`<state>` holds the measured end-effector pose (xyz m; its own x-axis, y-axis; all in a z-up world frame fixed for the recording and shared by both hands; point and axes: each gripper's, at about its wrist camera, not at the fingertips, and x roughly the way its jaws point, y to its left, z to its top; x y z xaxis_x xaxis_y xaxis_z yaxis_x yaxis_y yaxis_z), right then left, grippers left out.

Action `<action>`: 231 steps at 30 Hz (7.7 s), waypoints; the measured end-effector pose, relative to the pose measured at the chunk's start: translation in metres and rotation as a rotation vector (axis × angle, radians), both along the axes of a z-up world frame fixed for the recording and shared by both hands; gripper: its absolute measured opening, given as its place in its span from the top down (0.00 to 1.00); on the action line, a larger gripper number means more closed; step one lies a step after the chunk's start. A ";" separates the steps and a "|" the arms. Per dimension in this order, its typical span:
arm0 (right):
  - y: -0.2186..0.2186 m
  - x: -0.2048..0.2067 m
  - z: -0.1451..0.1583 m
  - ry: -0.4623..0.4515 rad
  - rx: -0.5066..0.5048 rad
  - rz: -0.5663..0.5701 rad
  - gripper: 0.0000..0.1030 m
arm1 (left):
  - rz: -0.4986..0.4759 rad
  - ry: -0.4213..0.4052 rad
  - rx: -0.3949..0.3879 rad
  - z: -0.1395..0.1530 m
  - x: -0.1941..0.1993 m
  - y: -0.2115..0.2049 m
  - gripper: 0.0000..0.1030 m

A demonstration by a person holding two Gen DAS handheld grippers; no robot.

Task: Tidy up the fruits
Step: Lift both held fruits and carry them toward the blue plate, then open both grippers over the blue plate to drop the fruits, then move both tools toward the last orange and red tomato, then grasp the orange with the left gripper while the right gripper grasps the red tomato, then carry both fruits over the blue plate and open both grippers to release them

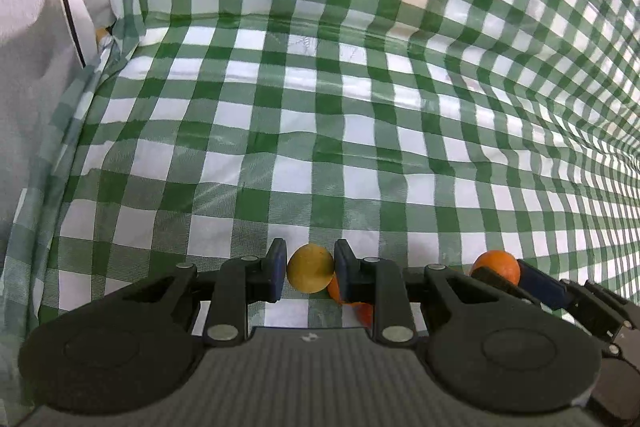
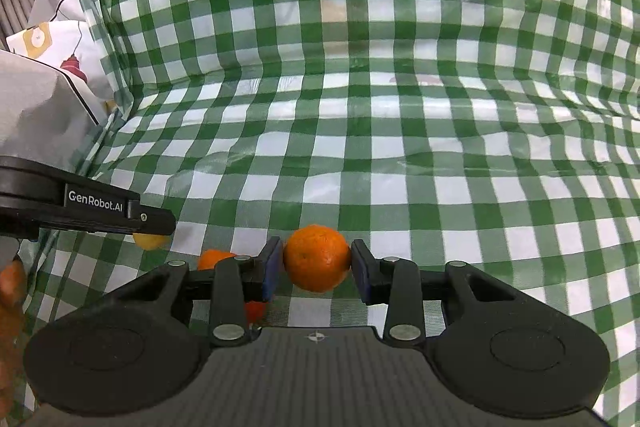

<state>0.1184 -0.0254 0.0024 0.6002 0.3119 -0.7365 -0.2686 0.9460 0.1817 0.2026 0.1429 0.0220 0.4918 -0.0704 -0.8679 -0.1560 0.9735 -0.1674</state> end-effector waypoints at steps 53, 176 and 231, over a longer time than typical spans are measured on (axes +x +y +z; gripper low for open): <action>-0.122 -0.066 0.025 -0.006 -0.113 0.038 0.62 | -0.576 -0.044 0.082 0.008 -0.064 -0.153 0.73; -0.016 -0.088 0.063 -0.179 0.071 -0.009 0.70 | -0.023 -0.183 0.100 0.020 -0.117 -0.018 0.62; -0.143 -0.168 0.018 -0.207 -0.015 -0.149 0.70 | -0.479 -0.356 0.128 -0.011 -0.210 -0.190 0.62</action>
